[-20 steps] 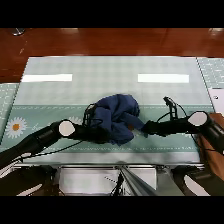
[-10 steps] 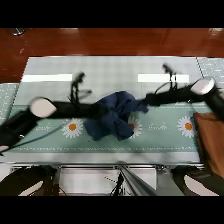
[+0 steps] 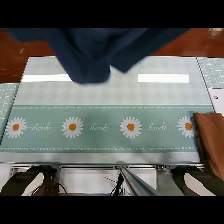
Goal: Fold the shirts.
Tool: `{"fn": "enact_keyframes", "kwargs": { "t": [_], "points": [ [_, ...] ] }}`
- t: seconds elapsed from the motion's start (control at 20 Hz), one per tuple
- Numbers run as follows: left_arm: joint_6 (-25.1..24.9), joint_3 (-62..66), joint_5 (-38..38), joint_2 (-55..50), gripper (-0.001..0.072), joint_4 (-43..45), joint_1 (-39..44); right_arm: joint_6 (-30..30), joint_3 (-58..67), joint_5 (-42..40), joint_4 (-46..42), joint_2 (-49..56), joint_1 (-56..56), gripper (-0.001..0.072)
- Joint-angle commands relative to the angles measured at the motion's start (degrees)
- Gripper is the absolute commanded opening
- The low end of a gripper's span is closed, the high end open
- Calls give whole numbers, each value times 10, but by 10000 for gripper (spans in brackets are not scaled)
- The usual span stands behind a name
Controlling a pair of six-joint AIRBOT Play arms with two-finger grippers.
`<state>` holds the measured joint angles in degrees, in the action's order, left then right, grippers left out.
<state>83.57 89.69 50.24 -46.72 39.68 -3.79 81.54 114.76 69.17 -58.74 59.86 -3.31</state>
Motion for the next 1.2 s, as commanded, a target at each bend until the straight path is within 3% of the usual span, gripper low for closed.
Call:
{"fn": "enact_keyframes", "kwargs": {
  "t": [0.0, 0.15, 0.3, 0.5, 0.7, 0.8, 0.95, 1.05, 1.15],
  "points": [
    [0, 106, 75, 42, 22, 44, -115, 7, 58, 17, -105, -84, -16, 30],
    [52, 117, 168, 108, 22, 186, -190, 15, 58, 52, -191, -162, -16, 30],
    [53, 113, 270, 164, 23, 289, -219, 28, 58, 91, -239, -217, -16, 30],
    [55, 62, 273, 222, 23, 293, -180, 50, -3, 168, -239, -262, -16, 30],
    [56, -92, 300, 240, 23, 245, -145, 64, -218, 208, -211, -322, -16, 30],
    [44, -201, 289, 235, 23, 190, -135, 65, -358, 207, -189, -348, -16, 30],
    [-17, -373, 228, 199, 23, 129, -116, 69, -561, 171, -195, -359, -16, 30],
    [-50, -447, 167, 150, 23, 128, -85, 83, -681, 80, -229, -344, -16, 30],
    [-51, -473, 115, 83, 23, 128, -44, 112, -751, 3, -291, -299, -16, 30]
  ]
}}
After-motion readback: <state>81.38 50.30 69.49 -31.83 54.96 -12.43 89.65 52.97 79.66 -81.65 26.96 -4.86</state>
